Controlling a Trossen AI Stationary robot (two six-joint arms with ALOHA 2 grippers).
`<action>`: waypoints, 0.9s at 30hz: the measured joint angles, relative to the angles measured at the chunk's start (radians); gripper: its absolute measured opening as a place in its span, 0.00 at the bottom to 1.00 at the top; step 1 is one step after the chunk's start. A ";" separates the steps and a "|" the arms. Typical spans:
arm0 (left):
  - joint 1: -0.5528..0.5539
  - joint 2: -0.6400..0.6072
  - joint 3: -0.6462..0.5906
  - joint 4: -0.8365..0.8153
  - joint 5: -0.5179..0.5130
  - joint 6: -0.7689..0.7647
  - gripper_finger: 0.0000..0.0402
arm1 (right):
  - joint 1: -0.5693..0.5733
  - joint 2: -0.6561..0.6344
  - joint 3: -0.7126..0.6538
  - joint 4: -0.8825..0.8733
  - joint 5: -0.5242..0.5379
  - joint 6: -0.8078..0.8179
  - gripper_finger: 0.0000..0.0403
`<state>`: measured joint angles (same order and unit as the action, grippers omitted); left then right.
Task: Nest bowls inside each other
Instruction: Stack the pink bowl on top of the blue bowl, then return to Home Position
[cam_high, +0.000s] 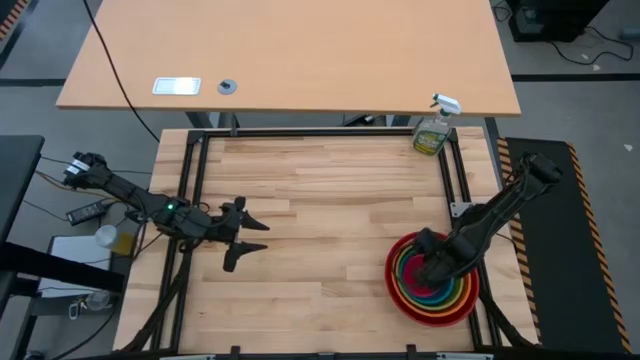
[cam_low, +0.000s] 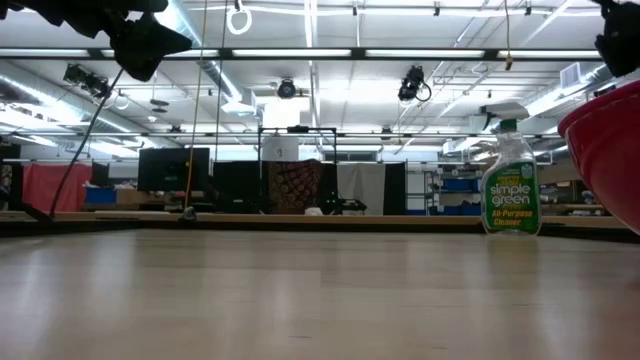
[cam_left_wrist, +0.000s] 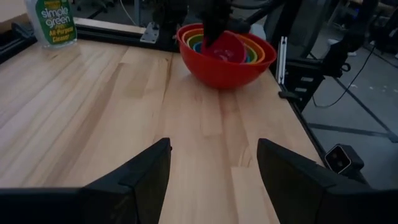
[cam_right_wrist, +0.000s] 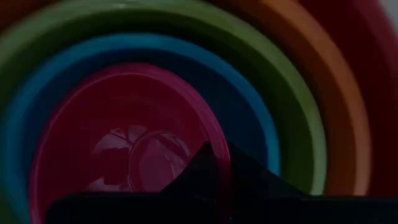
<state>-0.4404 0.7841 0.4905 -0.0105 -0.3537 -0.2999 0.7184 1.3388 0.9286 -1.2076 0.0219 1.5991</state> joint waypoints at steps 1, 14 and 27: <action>0.000 0.001 0.000 -0.002 0.000 0.000 0.60 | 0.000 0.000 -0.017 0.021 -0.001 0.000 0.07; -0.002 0.002 0.000 -0.001 -0.001 -0.018 0.60 | -0.027 0.000 -0.017 -0.011 -0.149 0.047 0.30; -0.026 0.001 -0.068 0.176 -0.002 0.141 0.60 | -0.052 -0.002 0.285 -0.147 0.424 0.002 0.38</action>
<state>-0.4662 0.7849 0.4229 0.1654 -0.3553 -0.1590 0.6663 1.3369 1.2140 -1.3547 0.4462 1.6008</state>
